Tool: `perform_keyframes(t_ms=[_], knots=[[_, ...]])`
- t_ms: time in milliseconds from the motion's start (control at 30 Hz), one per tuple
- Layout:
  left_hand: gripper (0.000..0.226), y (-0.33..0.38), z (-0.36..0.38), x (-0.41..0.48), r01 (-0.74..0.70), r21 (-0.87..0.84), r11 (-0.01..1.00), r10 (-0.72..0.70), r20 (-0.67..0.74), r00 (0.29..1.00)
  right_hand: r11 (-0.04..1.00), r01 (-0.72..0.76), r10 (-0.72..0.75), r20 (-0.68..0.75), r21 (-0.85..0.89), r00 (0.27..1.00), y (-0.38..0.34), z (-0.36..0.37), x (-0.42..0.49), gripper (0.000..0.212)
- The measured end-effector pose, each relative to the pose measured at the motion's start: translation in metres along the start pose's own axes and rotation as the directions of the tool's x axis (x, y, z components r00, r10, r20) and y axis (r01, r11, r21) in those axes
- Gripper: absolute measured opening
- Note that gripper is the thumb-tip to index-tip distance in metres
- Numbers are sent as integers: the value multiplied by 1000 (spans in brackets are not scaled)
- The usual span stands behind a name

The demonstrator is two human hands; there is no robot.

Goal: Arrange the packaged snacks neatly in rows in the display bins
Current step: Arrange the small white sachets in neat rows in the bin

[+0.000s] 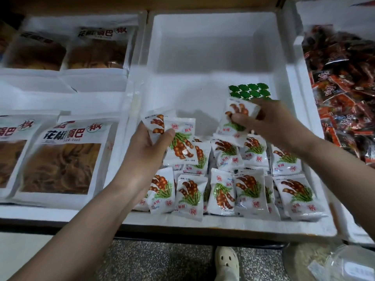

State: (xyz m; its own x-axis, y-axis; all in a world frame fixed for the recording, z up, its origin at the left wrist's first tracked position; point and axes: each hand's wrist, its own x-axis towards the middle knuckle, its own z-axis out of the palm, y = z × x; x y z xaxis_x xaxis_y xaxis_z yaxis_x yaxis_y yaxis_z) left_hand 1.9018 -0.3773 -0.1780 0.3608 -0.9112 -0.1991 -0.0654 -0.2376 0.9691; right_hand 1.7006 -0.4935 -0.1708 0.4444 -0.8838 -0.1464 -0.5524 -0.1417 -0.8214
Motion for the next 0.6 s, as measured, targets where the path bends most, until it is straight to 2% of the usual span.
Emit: perform_keyframes(t_ms=[67, 167, 267, 400, 600], knots=[[19, -1, -3, -1, -13, 5, 1000, 13, -33, 999, 998, -24, 21, -55, -56, 998, 9, -7, 1, 46], [17, -5, -4, -6, -34, 34, 999, 36, -62, 997, 981, 28, -47, -92, -190, 995, 21, -11, -2, 20], [14, -7, 1, -12, -35, 45, 998, 36, -15, 999, 944, -14, -5, -57, -330, 998, 43, -15, -5, 17], [14, -8, 15, -15, -39, 81, 996, 35, 39, 999, 936, -101, 132, 72, -336, 989, 68, -12, -10, 19], [19, -4, 36, -13, -10, 86, 996, 3, 82, 997, 936, -8, -2, -26, -352, 1000, 72, -3, -11, 19]])
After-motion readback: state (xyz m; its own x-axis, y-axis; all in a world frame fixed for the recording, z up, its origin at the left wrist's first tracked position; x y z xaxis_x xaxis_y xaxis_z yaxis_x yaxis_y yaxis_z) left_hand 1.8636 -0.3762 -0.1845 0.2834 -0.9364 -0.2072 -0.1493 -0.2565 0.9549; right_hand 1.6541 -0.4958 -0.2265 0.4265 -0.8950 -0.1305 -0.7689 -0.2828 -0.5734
